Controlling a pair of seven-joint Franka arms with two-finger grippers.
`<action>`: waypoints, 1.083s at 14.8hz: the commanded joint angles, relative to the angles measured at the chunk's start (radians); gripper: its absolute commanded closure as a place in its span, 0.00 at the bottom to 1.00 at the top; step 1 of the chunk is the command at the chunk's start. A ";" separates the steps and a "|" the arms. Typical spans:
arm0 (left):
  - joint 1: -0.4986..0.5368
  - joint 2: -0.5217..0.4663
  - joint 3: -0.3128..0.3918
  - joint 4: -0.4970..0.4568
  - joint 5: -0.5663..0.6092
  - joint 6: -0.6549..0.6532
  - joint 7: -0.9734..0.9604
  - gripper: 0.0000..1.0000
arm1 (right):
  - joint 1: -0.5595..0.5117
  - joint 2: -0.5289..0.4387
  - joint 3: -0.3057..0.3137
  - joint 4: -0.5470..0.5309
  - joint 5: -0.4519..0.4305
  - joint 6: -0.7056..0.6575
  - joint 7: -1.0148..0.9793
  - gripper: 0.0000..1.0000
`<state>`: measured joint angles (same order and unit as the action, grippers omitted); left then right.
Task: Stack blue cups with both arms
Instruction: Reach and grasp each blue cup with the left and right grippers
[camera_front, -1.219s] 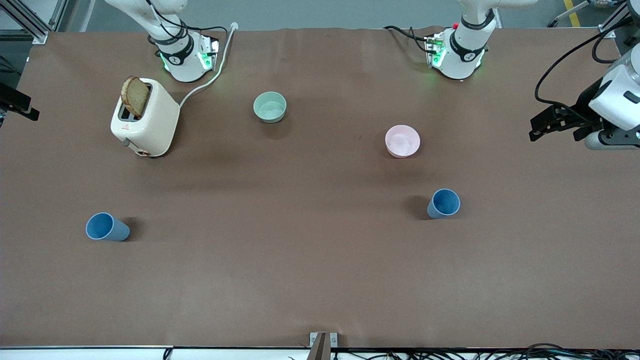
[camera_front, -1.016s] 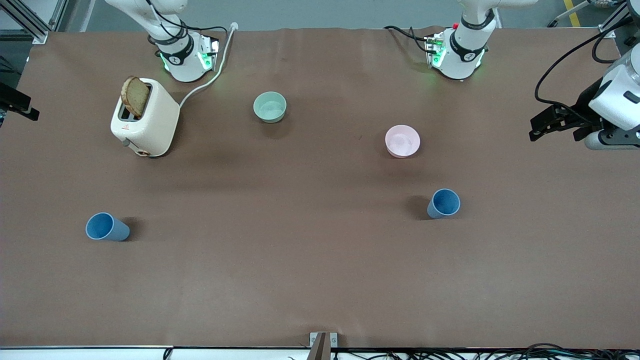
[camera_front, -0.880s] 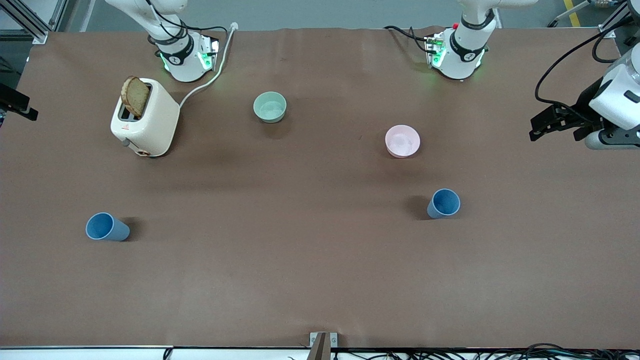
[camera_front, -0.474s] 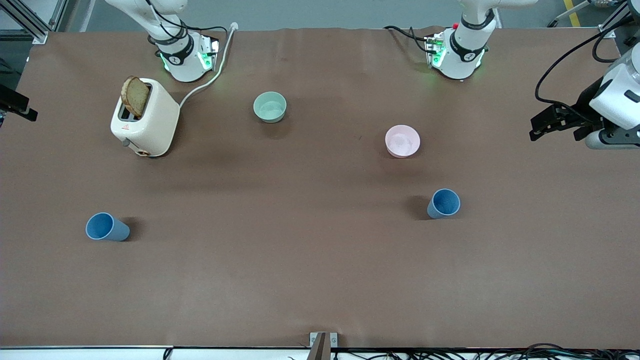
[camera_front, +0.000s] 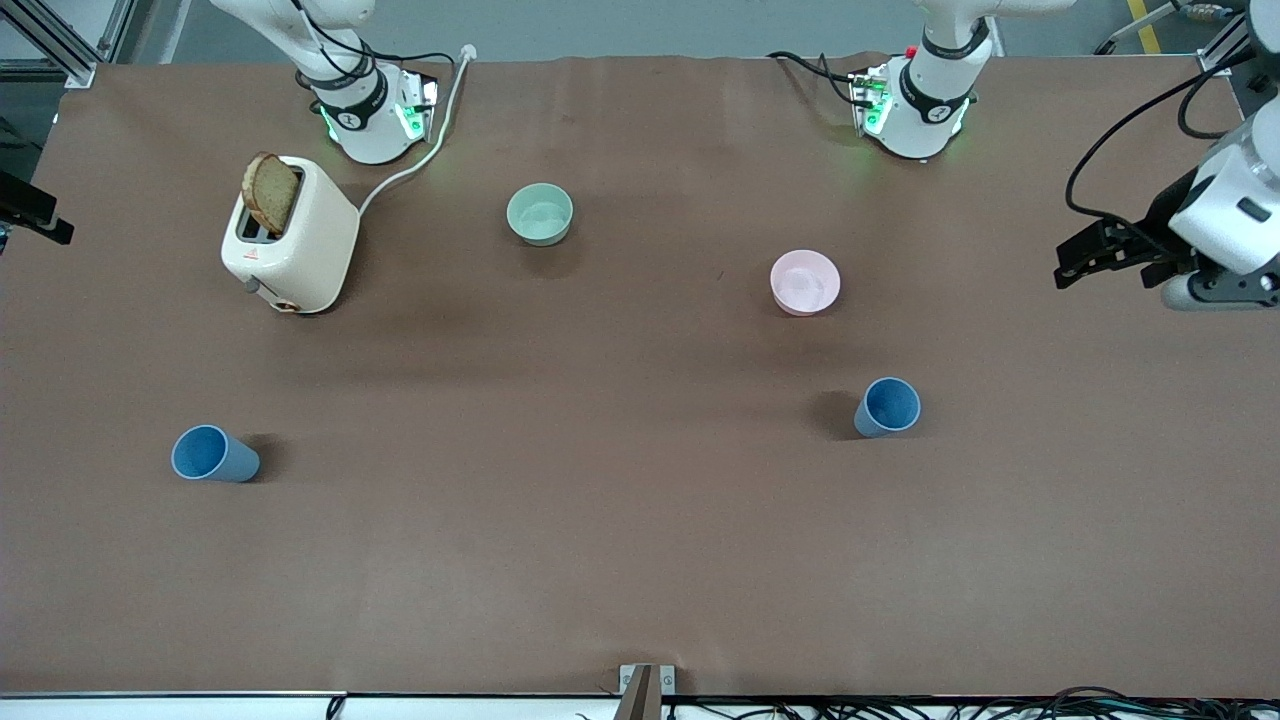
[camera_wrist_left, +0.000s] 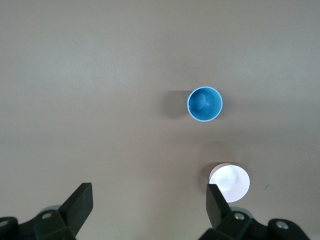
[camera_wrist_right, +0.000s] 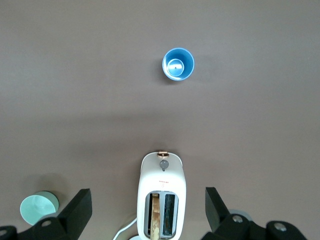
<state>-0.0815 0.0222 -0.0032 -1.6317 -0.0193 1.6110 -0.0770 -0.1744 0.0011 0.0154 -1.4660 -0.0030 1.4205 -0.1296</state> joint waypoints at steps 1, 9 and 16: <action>-0.017 0.059 0.000 0.004 0.007 0.004 0.003 0.00 | -0.020 -0.004 0.009 -0.005 0.017 0.018 -0.016 0.00; -0.027 0.173 -0.032 -0.063 0.005 0.170 0.003 0.00 | -0.062 0.129 0.009 -0.011 0.017 0.165 -0.032 0.00; -0.029 0.235 -0.043 -0.254 0.005 0.447 0.003 0.00 | -0.068 0.329 0.012 -0.106 0.018 0.457 -0.048 0.01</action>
<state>-0.1074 0.2401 -0.0405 -1.8488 -0.0193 2.0018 -0.0770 -0.2252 0.3011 0.0192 -1.5306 -0.0022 1.8130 -0.1524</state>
